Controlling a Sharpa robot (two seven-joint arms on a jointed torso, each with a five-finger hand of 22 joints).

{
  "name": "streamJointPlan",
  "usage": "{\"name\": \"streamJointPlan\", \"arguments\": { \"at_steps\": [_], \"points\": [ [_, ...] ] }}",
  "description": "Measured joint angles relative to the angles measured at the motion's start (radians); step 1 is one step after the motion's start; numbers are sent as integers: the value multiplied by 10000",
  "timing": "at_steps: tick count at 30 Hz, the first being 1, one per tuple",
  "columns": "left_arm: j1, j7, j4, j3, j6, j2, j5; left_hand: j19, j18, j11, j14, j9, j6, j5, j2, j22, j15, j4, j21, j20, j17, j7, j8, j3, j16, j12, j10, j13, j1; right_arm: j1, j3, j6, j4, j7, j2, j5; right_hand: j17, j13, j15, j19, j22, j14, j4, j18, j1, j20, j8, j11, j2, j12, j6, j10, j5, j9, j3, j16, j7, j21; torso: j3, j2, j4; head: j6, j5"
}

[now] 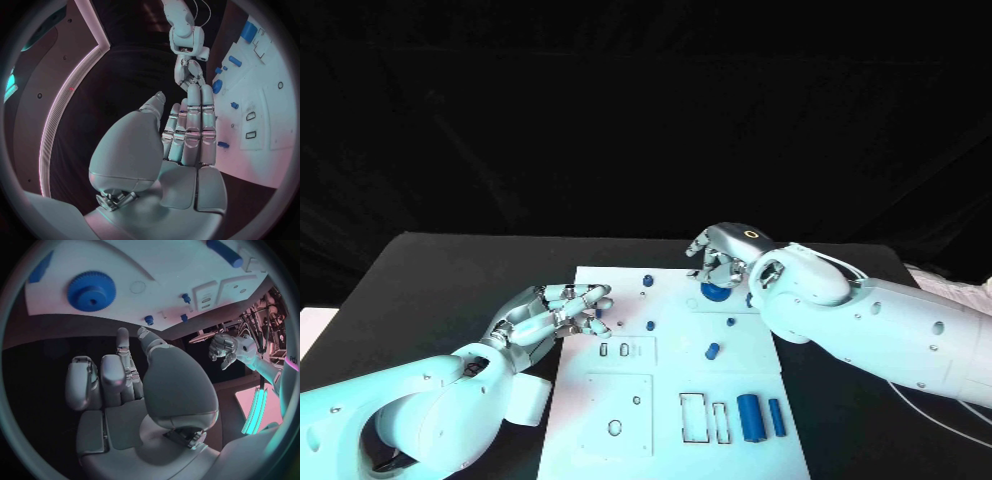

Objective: Assemble the parts on the task board

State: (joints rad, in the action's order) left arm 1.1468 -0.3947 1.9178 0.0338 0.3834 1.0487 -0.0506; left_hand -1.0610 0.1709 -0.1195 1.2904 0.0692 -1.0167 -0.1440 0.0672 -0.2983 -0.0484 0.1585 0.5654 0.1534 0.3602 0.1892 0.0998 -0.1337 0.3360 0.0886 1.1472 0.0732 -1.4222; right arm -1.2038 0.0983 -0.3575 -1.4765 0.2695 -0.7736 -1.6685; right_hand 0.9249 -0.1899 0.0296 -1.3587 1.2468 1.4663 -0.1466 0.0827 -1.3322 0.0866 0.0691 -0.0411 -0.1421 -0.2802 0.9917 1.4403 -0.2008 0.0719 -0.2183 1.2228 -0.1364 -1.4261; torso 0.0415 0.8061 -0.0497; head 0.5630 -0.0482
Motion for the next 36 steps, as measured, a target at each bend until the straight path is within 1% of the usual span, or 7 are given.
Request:
{"name": "streamJointPlan", "arguments": {
  "at_steps": [1,3,5,9,12,14,36],
  "points": [
    [0,0,-5,0,0,3,0,0,1,0,0,0,0,0,0,0,0,0,0,0,0,0,0,0,0,0,0,0,0,-1,22,0,-129,22,-278,305,670,-714,72,-161,219,1,-61,-56,62,-81,0,83,-61,-723,38,160,-126,8,160,429,66,-115,-12,-12,21,-2,2],
    [0,0,-16,0,-2,5,0,0,1,0,0,0,0,0,0,-2,0,0,39,0,2,0,0,0,0,0,0,0,0,0,43,20,-282,68,-623,756,2007,-4312,102,-467,541,1,-170,-151,51,-157,39,158,-159,-4012,66,191,-319,9,558,1280,104,-353,-32,-39,73,-4,12],
    [0,0,-29,0,-4,5,0,0,0,0,0,0,0,0,0,-9,0,0,39,0,9,0,0,0,0,0,0,0,0,4,59,72,-392,138,-881,1211,2999,-7947,102,-707,609,1,-365,-298,-127,-128,76,87,-125,-7362,48,-137,-393,9,1108,1922,119,-568,-57,-59,127,-10,33],
    [1,2,-55,0,-12,-5,-1,0,1,0,0,0,0,0,0,-9,0,0,39,0,8,0,0,0,0,0,0,0,0,25,69,235,-513,281,-1128,1704,3791,-10925,-12,-989,614,0,-647,-299,-270,11,76,-86,71,-10167,-16,197,-393,9,1610,2421,54,-780,-106,-76,204,-2,66],
    [1,4,-72,0,-20,-21,-1,0,0,0,0,0,0,0,0,-9,0,0,39,0,8,0,0,0,0,0,0,0,0,52,72,376,-444,390,-1189,1796,3833,-11171,-53,-1024,613,-16,-727,-300,-308,47,76,-90,137,-10748,-102,232,-416,8,1775,2570,-30,-826,-128,-80,229,16,43],
    [1,6,-88,0,-27,-34,-1,0,0,0,0,0,0,0,0,-8,0,0,39,0,8,0,0,0,0,0,0,0,0,86,74,475,-334,468,-1155,1786,3833,-11183,-85,-1024,613,2,-741,-455,-308,47,76,-90,137,-10936,-131,232,-452,1,1838,2616,-60,-881,-130,-83,235,25,23],
    [-1,30,-191,2,-75,-128,0,0,0,0,0,0,0,0,0,-7,0,0,39,0,5,0,0,0,0,0,0,0,0,385,61,893,445,735,-180,1131,3830,-11181,-120,-1059,610,-34,-838,-455,-522,84,119,-118,344,-11788,-128,259,-452,5,1934,2858,-64,-1028,-128,-73,210,108,13]
  ]
}}
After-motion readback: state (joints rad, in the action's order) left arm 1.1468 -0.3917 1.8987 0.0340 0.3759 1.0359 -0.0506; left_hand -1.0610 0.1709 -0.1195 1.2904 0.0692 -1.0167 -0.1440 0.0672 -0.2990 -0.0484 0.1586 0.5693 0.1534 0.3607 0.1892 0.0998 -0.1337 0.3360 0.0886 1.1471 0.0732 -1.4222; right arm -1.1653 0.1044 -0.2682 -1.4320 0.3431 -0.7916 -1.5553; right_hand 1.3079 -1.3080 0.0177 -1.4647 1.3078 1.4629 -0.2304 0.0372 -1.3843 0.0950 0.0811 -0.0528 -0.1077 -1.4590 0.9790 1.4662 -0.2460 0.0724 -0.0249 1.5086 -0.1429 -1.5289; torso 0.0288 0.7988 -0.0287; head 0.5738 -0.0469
